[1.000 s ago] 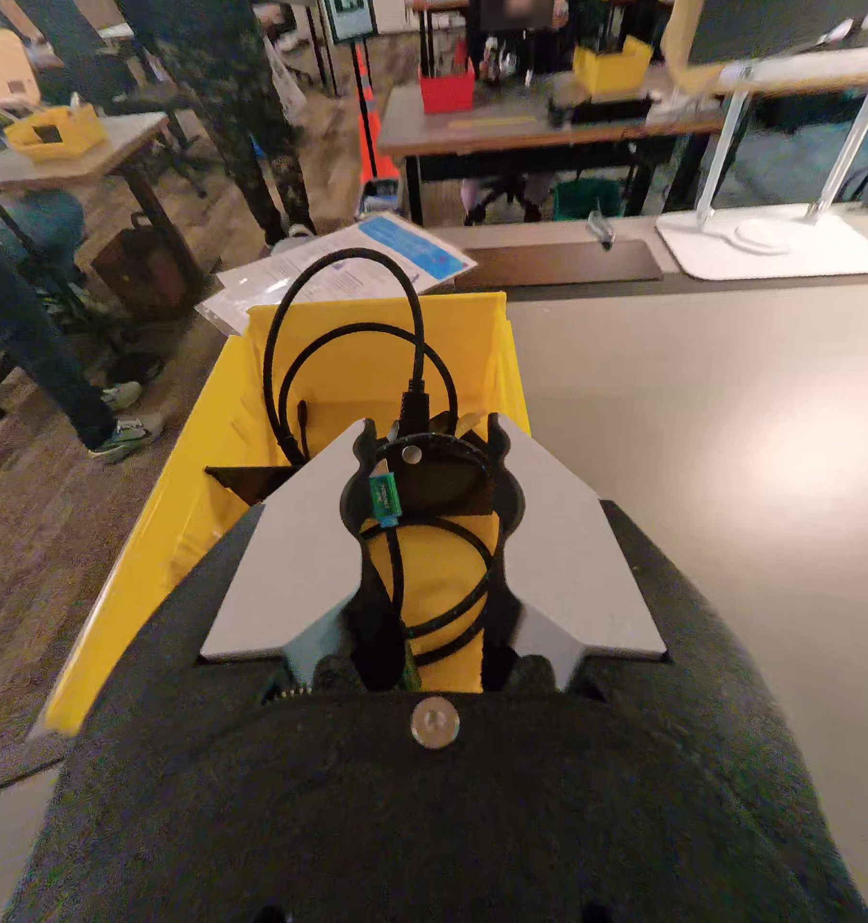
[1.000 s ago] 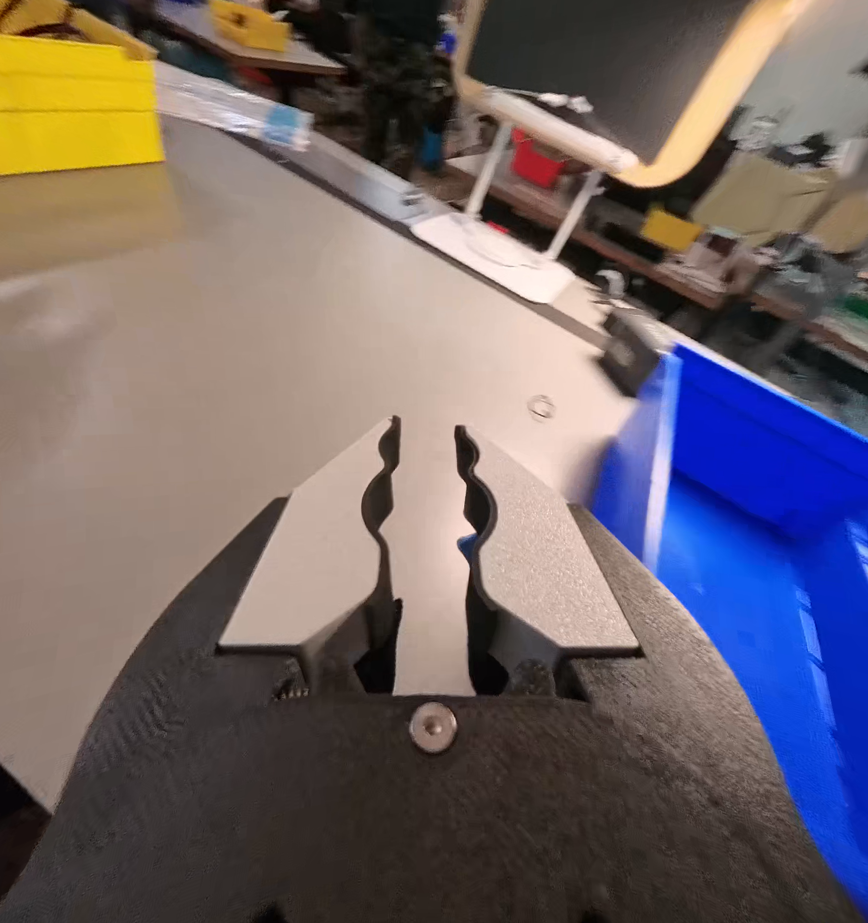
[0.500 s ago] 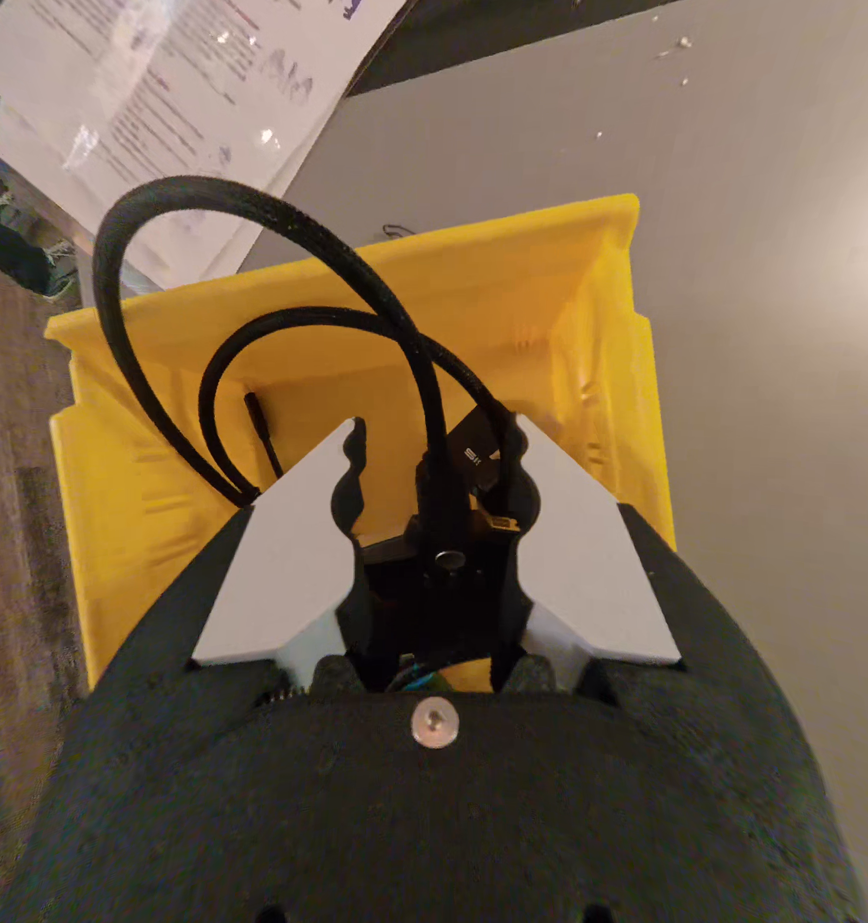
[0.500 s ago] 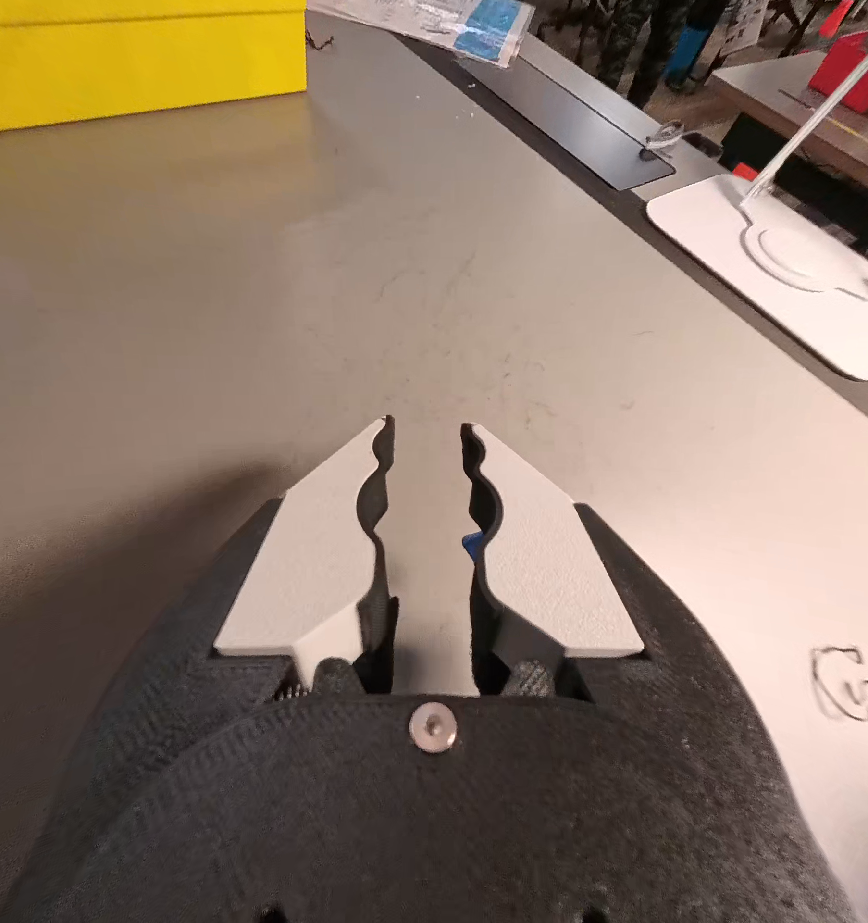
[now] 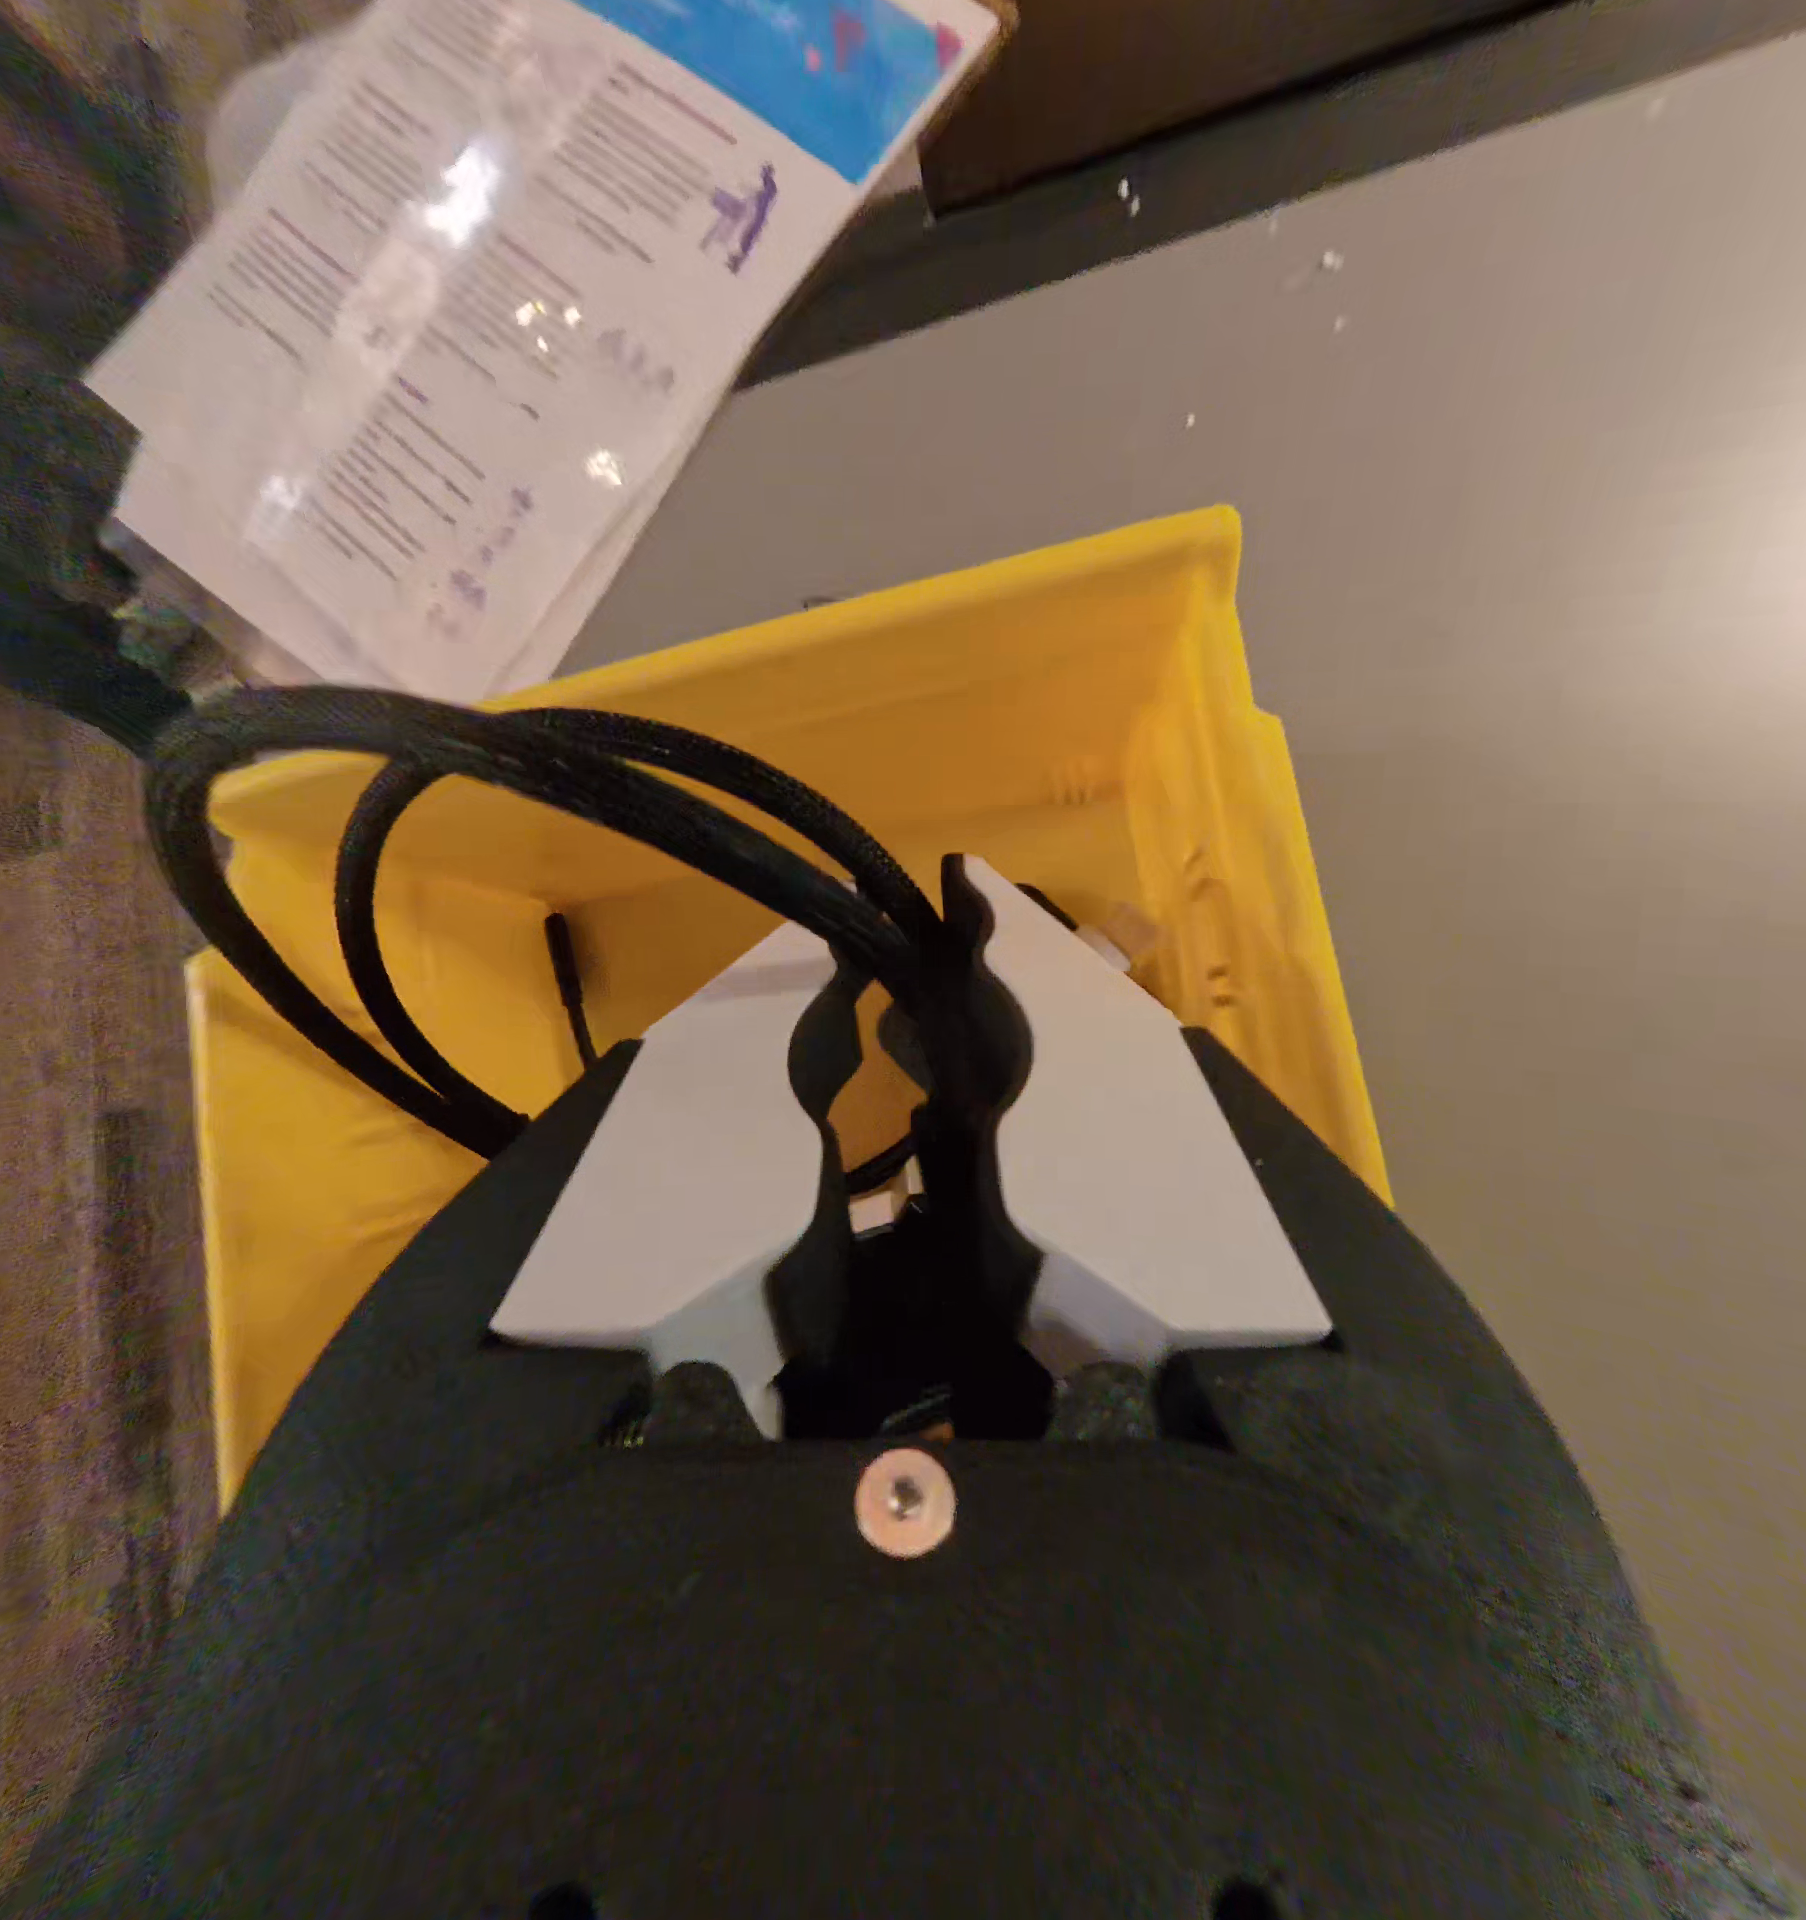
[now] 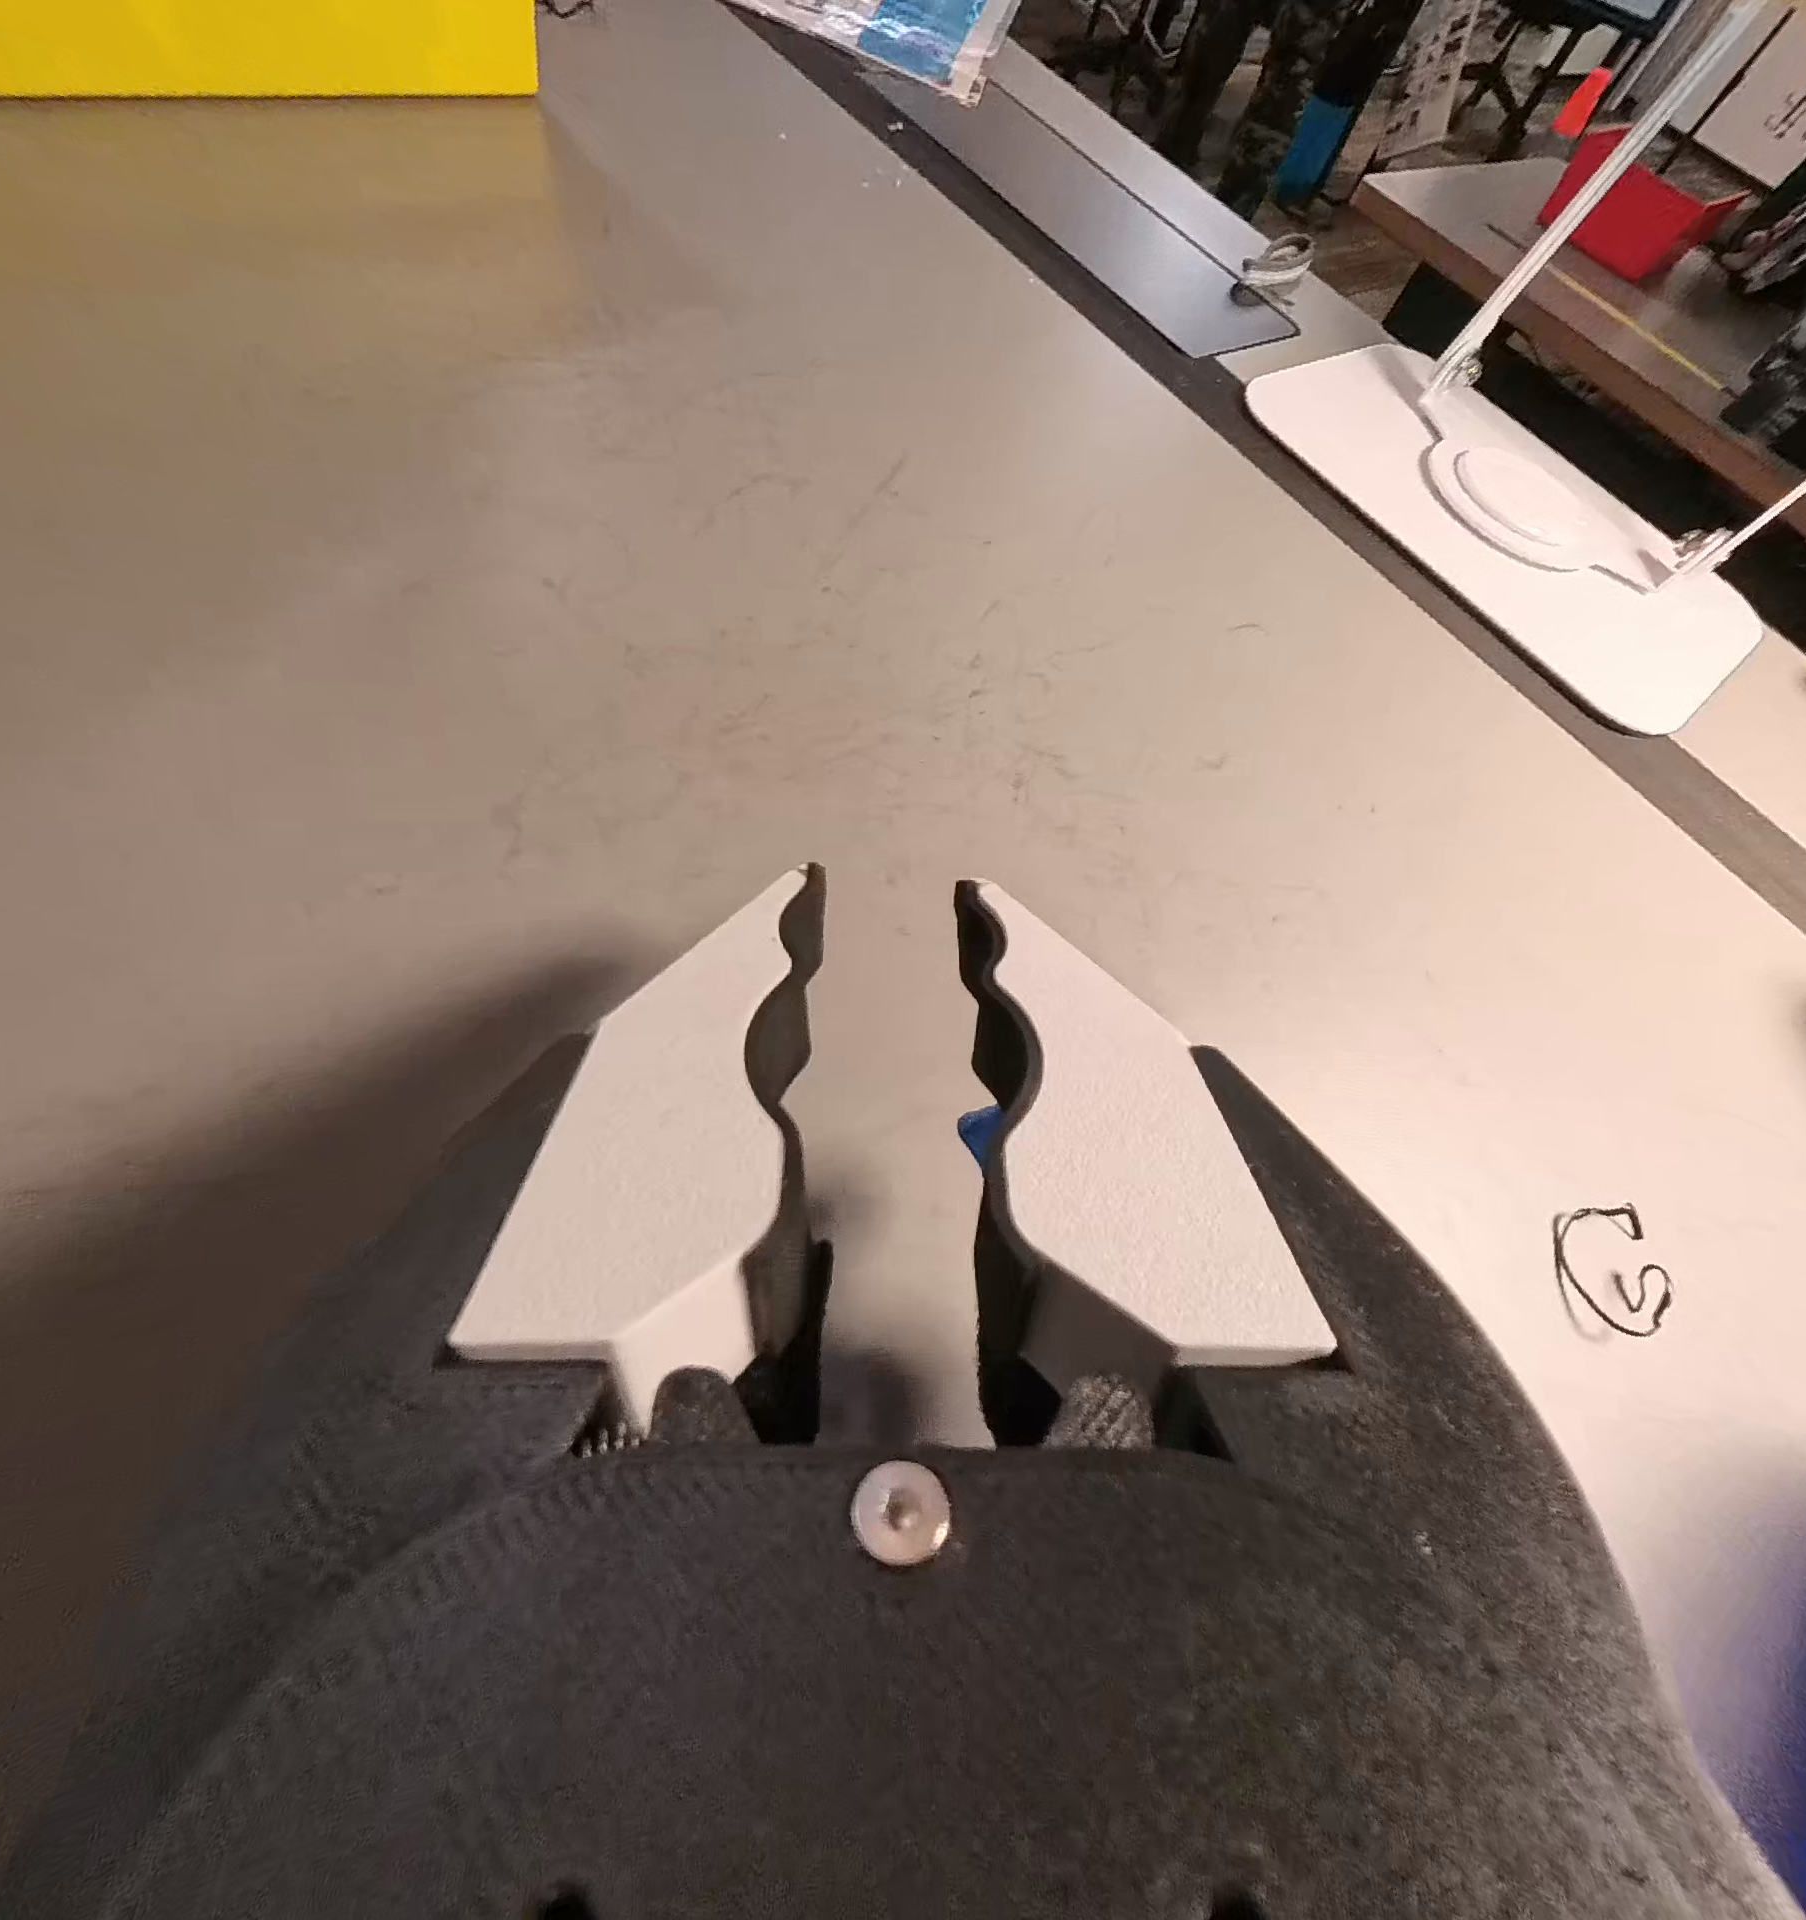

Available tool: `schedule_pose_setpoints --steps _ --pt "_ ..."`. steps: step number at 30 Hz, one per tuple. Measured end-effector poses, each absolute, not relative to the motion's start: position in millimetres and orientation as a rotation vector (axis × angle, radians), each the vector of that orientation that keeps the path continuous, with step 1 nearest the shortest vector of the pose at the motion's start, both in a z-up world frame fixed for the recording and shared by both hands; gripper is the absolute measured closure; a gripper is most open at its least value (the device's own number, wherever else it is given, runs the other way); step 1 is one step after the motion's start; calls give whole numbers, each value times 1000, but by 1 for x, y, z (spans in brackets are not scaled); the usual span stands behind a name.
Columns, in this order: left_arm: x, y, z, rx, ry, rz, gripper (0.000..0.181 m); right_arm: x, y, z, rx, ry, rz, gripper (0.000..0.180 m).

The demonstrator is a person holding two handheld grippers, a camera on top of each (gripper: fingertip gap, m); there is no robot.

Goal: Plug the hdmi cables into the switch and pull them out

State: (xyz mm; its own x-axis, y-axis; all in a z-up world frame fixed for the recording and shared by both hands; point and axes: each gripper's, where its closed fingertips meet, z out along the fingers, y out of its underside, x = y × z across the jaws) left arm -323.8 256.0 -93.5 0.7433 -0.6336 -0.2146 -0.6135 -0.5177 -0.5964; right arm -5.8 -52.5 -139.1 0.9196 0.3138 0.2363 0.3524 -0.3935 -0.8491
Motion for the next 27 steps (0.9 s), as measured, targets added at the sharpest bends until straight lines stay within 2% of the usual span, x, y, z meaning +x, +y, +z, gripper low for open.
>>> schedule_pose_setpoints --steps 1,9,14,17,23,27 --pt "-325 255 -79 -2226 903 -67 168 -5 -52 -139 -2005 -483 -57 153" --pt "-311 207 91 -1751 839 -261 176 0 -51 -137 -1993 -467 -81 154" --pt "-257 123 157 -1525 1042 -310 175 2 -51 -135 -1986 -455 -74 154" --pt "-219 79 137 -1532 1239 -334 176 2 -51 -134 -1982 -450 -74 155" --pt "-141 17 22 -1634 1602 -548 177 4 -50 -132 -1968 -440 -89 155" --pt "-97 -15 -28 -1643 1717 -619 175 16 -49 -127 -1953 -381 -99 157"
